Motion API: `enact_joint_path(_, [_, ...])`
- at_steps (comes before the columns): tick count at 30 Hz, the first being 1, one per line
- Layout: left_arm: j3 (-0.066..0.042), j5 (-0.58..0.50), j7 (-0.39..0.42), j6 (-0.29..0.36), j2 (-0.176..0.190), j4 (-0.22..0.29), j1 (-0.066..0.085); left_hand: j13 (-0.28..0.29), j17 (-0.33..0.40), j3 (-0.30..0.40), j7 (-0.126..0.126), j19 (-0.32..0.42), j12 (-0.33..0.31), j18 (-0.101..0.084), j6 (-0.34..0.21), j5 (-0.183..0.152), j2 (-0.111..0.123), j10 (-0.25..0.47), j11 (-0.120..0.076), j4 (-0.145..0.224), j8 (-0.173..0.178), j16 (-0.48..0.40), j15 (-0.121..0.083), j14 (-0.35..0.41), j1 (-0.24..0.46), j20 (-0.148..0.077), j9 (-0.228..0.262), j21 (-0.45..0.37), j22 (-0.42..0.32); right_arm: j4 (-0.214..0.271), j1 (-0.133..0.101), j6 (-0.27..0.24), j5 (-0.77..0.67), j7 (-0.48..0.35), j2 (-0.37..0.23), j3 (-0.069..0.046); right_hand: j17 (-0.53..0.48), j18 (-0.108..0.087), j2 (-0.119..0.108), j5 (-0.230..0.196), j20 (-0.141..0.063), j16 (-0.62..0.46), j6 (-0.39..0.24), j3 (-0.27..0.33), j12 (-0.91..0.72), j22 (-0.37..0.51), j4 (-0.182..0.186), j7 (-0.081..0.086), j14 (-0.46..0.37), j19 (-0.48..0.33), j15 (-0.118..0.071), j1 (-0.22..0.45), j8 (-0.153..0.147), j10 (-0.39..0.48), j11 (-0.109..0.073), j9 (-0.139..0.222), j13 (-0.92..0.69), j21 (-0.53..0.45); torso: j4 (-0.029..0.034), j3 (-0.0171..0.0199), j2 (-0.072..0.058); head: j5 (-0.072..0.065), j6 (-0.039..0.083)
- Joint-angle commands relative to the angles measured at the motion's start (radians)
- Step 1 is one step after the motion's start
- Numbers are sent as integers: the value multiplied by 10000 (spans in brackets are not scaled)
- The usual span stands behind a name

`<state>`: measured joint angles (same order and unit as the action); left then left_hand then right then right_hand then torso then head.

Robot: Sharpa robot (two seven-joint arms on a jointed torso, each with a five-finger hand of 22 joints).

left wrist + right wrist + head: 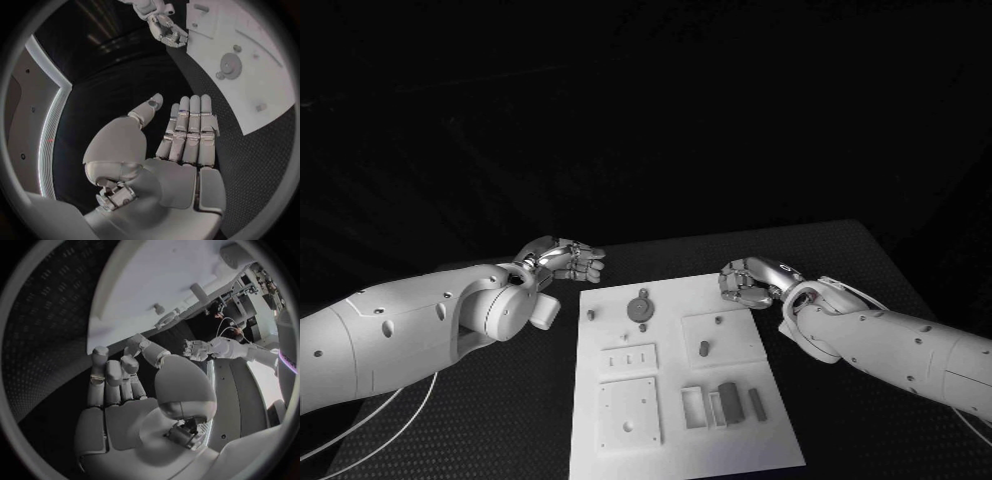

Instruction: Assemble the parts on the task board

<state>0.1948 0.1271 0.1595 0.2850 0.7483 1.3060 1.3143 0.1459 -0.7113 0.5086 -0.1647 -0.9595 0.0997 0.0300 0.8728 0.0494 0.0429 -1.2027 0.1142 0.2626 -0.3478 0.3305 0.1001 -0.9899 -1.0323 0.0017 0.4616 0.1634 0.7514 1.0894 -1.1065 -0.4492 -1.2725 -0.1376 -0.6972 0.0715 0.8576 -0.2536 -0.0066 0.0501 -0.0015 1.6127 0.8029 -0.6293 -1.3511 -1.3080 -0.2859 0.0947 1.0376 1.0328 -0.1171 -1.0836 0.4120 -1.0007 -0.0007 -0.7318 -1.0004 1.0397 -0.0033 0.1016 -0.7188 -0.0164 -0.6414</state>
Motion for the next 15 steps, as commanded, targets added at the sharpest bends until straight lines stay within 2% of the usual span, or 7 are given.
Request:
enact_joint_path(1, [-22, 747, -257, -340, 8, 105, 49, 40, -42, -18, 28, -59, 51, 156, 151, 21, -56, -132, -36, -74, -70, -35, 4, -102, 68, -2, 13, -31, 23, 371, -123, -80, -243, 513, -23, -30, 15, -82, 96, 4, -24, 63, 2409, -30, -37, -201, -56, -239, -43, -75, -50, -7, 71, 417, -319, -13, -12, 60, -19, -9, 17, 10, 86])
enact_joint_path(7, [-26, 1779, -1190, -363, -66, 447, 185, 121, -158, -205, 100, -172, 74, 175, 332, 3, 63, -308, -117, -342, -102, -3, -49, -252, 506, -54, -2, 5, 85, 1324, -365, 231, -859, 1267, -110, -51, 17, -82, 79, 4, -34, 72, 2405, -33, -51, -200, -57, -242, -34, -61, -61, -35, 74, 410, -323, -60, -8, 80, -109, -48, 130, 109, 162])
enact_joint_path(11, [-26, 2185, -2045, -482, -243, 719, 233, 157, -217, -321, 102, -193, 63, 175, 339, -3, 232, -356, -130, -516, -71, -9, -66, -279, 805, -70, -26, 1, 107, 1992, -548, 448, -1274, 1877, -131, -54, 14, -82, 65, 4, -40, 74, 2408, -29, -58, -197, -55, -244, -24, -49, -69, -42, 75, 402, -326, -86, -3, 91, -157, -94, 218, 190, 188])
enact_joint_path(14, [-26, 2408, -2649, -1242, -429, 763, 233, 213, -284, -360, 100, -220, 92, 184, 338, -3, 372, -440, -169, -586, -48, 14, -93, -327, 922, -91, -42, 7, 130, 2261, -635, 575, -1338, 2159, -74, -54, 12, -82, 56, 4, -44, 74, 2411, -27, -62, -196, -55, -246, -16, -41, -73, -46, 75, 394, -328, -103, 0, 98, -181, -127, 265, 233, 203])
enact_joint_path(15, [-24, 2465, -2724, -1234, -511, 773, 232, 226, -301, -428, 89, -209, 84, 171, 323, -6, 497, -435, -164, -640, -32, 7, -87, -315, 1051, -84, -52, -2, 132, 2329, -660, 573, -1346, 2227, -47, -54, 10, -82, 48, 4, -47, 74, 2412, -26, -64, -195, -57, -248, -12, -38, -75, -50, 75, 390, -330, -110, 2, 101, -185, -141, 281, 242, 216])
